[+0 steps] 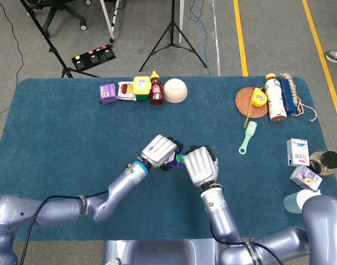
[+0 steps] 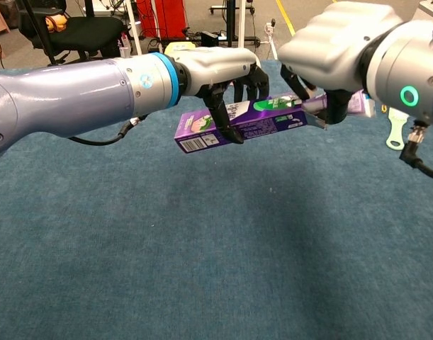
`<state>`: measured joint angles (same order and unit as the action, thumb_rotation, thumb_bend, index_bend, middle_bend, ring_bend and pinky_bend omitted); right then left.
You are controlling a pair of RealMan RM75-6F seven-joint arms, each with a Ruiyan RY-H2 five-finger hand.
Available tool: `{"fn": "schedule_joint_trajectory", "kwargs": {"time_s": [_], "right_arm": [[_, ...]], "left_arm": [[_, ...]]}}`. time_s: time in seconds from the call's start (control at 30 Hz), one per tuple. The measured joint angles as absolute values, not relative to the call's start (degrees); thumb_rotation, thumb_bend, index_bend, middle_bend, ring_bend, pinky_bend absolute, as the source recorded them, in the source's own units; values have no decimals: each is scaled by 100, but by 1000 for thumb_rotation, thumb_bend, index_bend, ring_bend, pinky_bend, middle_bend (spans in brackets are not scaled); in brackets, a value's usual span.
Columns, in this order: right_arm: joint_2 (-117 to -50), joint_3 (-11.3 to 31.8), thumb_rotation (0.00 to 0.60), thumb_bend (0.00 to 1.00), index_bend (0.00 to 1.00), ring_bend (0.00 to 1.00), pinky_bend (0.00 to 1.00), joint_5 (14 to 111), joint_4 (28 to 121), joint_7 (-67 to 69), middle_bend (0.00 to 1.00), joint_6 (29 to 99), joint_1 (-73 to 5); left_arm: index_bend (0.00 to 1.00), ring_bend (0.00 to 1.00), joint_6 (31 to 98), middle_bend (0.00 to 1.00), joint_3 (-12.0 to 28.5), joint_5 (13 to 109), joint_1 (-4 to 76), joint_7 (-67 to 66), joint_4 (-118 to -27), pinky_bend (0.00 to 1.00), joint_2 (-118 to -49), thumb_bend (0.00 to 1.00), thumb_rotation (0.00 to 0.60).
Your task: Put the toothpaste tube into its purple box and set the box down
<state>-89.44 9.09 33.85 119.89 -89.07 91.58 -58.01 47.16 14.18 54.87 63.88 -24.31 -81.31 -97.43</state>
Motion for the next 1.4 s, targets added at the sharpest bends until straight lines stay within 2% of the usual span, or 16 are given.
{"fn": "schedule_joint_trajectory", "kwargs": {"time_s": [0.13,0.37,0.6,0.77,1.0,1.4], "right_arm": [[-8828,1172,600,114,54,433,613,3278,12541,-9160,169,9543,-5913],[-8498,1522,600,122,55,433,601,3461,13256,-9779,171,10408,-6218],[-8135,1560,600,134,68,433,599,4251,13397,-10198,189,11156,-6345],[-7888,1445,600,167,104,439,598,4611,13115,-10321,205,11496,-6263],[-7560,1279,600,185,120,448,600,4724,12399,-10000,223,11443,-5949],[-7244,1201,600,203,134,469,604,4240,11368,-8998,248,10689,-5291]], "left_arm": [[463,348,4628,425,1490,5493,6333,-1987,-8156,559,-9759,230,600],[471,348,4584,430,1606,5843,6213,-1160,-8077,560,-9859,230,600],[471,348,4849,430,1626,6617,6053,-321,-7866,560,-10000,230,600],[471,348,5219,430,1599,7250,5932,382,-7612,560,-10117,227,600],[471,348,5850,430,1552,7952,5800,1309,-7130,559,-10285,226,600],[471,347,7084,430,1607,8611,5675,2581,-6225,560,-10776,220,600]]}}
